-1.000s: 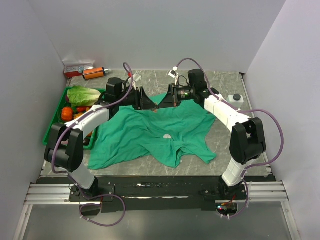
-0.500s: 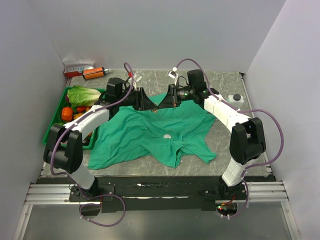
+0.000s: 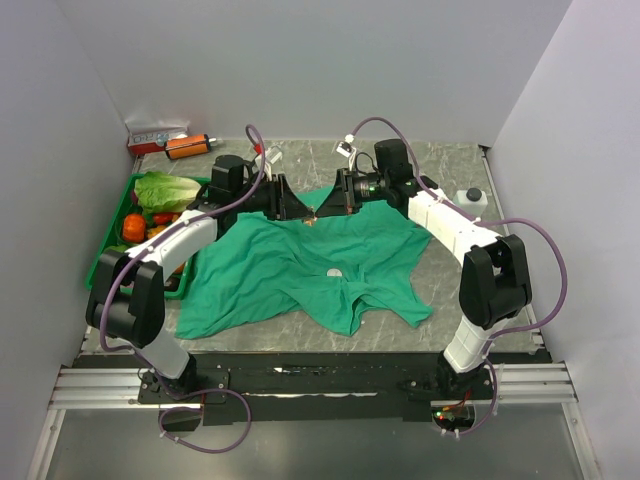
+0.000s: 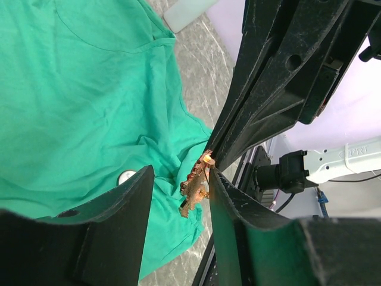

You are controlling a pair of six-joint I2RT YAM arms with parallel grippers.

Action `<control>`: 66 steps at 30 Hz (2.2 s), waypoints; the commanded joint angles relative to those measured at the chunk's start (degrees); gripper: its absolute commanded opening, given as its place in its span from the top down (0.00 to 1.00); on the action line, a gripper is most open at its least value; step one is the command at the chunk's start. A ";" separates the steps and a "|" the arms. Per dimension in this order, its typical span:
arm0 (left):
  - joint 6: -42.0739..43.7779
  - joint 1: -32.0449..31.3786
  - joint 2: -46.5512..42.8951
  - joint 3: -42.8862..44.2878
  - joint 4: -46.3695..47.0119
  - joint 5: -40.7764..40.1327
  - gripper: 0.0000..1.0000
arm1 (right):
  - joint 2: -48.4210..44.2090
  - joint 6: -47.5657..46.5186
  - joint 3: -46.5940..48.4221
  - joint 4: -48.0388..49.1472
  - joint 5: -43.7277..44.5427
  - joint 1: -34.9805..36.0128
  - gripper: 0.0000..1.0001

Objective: Remove the brooch from the garment

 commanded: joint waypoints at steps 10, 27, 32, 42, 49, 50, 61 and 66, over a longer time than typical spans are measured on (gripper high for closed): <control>-2.43 0.39 1.72 -0.61 9.79 5.22 0.45 | 0.91 -1.33 4.25 2.65 -6.18 2.28 1.00; 8.27 11.72 -5.56 10.35 -1.43 17.28 0.28 | 2.84 -0.45 7.42 2.82 -6.27 1.84 1.00; 12.87 13.05 -6.71 9.42 -8.49 16.84 0.31 | 3.63 -1.85 8.82 2.29 -6.62 1.84 1.00; 22.69 11.03 -4.34 7.46 -11.46 13.07 0.34 | 6.35 -4.23 15.32 1.07 -8.82 1.14 1.00; 24.98 11.99 2.07 15.45 -11.91 -15.46 0.39 | 6.01 -3.78 13.92 2.12 -8.20 -0.97 1.00; 25.77 12.17 3.56 17.13 -11.48 -18.72 0.37 | 5.83 -4.40 13.84 1.42 -8.12 -0.97 1.00; 30.00 12.69 24.75 34.27 -10.07 -38.78 0.33 | 0.39 -10.64 10.06 -3.59 -4.69 -3.08 1.00; 29.73 12.69 29.67 37.26 -9.10 -42.22 0.28 | -2.51 -12.14 6.72 -5.00 -3.46 -3.96 1.00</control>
